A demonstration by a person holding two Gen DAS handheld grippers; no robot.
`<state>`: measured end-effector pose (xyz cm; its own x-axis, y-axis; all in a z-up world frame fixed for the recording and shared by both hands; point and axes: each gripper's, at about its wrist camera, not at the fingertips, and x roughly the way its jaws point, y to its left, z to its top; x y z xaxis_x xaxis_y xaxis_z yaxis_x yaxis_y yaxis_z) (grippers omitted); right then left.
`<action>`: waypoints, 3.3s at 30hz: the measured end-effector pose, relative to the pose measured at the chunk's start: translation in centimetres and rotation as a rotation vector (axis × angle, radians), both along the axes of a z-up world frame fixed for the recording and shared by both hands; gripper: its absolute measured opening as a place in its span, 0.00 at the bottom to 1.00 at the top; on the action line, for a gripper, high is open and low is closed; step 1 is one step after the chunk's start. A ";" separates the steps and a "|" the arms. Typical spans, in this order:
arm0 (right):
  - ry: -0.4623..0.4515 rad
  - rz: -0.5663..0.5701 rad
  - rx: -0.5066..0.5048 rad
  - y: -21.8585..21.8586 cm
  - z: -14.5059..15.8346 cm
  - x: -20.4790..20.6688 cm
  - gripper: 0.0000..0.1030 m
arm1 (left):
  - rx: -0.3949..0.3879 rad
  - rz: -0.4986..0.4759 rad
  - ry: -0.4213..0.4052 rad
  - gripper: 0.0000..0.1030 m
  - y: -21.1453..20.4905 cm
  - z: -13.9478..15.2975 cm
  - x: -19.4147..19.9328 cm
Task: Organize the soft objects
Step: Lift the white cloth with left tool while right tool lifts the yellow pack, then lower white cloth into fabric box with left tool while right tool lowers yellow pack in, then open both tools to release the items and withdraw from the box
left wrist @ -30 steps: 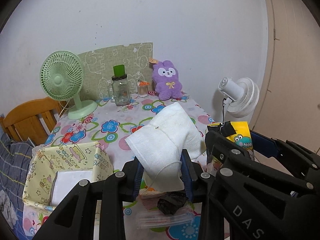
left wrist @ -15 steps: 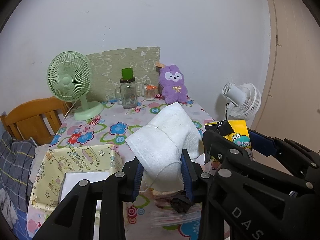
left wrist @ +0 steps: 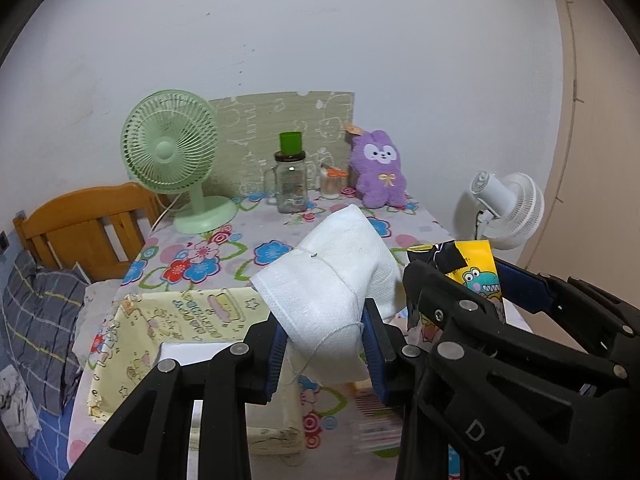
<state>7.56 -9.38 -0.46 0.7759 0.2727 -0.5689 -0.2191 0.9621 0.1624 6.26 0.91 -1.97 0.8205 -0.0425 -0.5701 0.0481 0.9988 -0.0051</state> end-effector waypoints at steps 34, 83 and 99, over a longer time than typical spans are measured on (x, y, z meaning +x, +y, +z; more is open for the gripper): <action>0.124 0.208 0.005 12.4 -4.8 5.5 0.49 | 0.045 0.219 0.149 0.34 11.6 -5.0 3.9; 0.085 0.206 -0.111 12.3 -4.4 4.9 0.87 | 0.024 0.215 0.156 0.95 11.2 -4.6 3.0; 0.016 0.145 -0.070 7.8 -1.0 2.0 0.93 | 0.035 0.172 0.067 1.00 7.5 -1.1 0.6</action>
<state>9.59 -1.63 -1.43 0.7218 0.3407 -0.6025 -0.3545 0.9296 0.1009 6.88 8.38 -3.12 0.7743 0.1157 -0.6221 -0.1222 0.9920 0.0324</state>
